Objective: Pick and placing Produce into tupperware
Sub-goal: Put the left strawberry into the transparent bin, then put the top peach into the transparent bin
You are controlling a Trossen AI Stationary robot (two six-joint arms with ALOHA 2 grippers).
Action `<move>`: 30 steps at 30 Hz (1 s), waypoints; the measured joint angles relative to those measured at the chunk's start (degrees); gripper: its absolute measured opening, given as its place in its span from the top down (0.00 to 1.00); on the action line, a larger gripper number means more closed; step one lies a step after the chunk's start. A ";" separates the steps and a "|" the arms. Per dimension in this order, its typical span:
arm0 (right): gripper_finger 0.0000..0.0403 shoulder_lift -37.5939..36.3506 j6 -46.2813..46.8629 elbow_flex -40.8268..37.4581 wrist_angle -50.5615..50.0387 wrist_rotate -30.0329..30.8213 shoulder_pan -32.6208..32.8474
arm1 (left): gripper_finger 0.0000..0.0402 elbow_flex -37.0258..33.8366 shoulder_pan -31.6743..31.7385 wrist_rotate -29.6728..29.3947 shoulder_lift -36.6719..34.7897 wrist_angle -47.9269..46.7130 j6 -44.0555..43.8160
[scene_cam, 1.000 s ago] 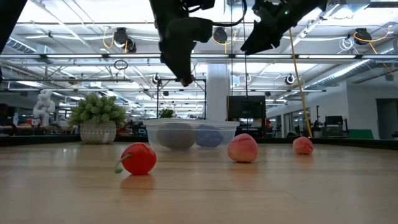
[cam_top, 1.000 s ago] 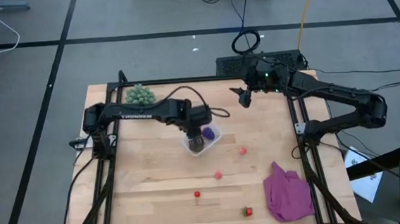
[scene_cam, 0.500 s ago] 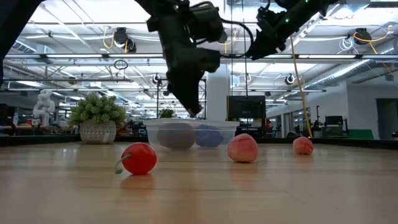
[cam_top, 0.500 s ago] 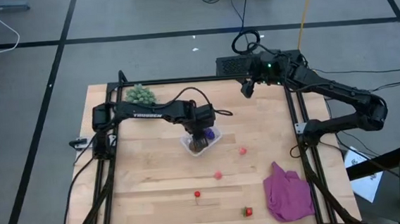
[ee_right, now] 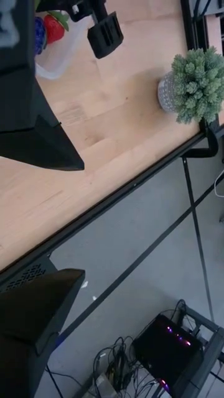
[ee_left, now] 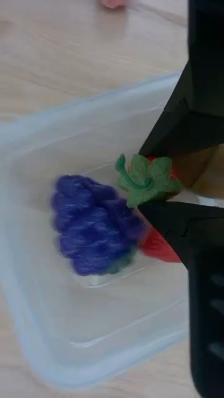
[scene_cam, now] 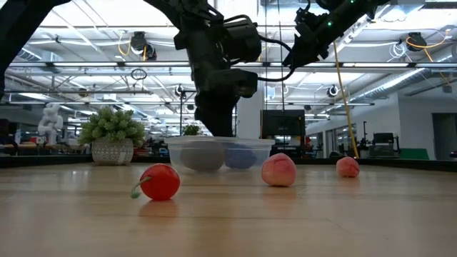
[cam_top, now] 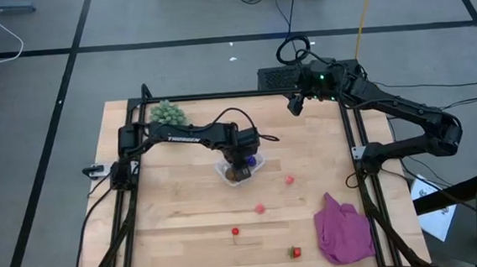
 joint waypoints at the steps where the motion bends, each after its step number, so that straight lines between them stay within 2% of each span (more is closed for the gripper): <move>1: 0.35 0.00 0.00 -0.01 -0.01 0.00 0.02 | 0.71 0.03 0.00 -0.02 -0.02 0.22 -0.11; 10: 0.35 0.00 0.02 0.00 -0.31 -0.02 0.02 | 0.70 0.04 0.00 -0.02 -0.20 -0.81 -1.19; 22: 0.35 0.00 0.45 0.00 -0.49 -0.02 0.02 | 0.53 0.04 0.00 -0.13 -0.22 -0.77 -0.89; 30: 0.35 0.00 1.57 0.00 -7.26 -0.31 0.81 | 0.49 1.97 -0.13 -0.20 -3.37 -4.10 -0.73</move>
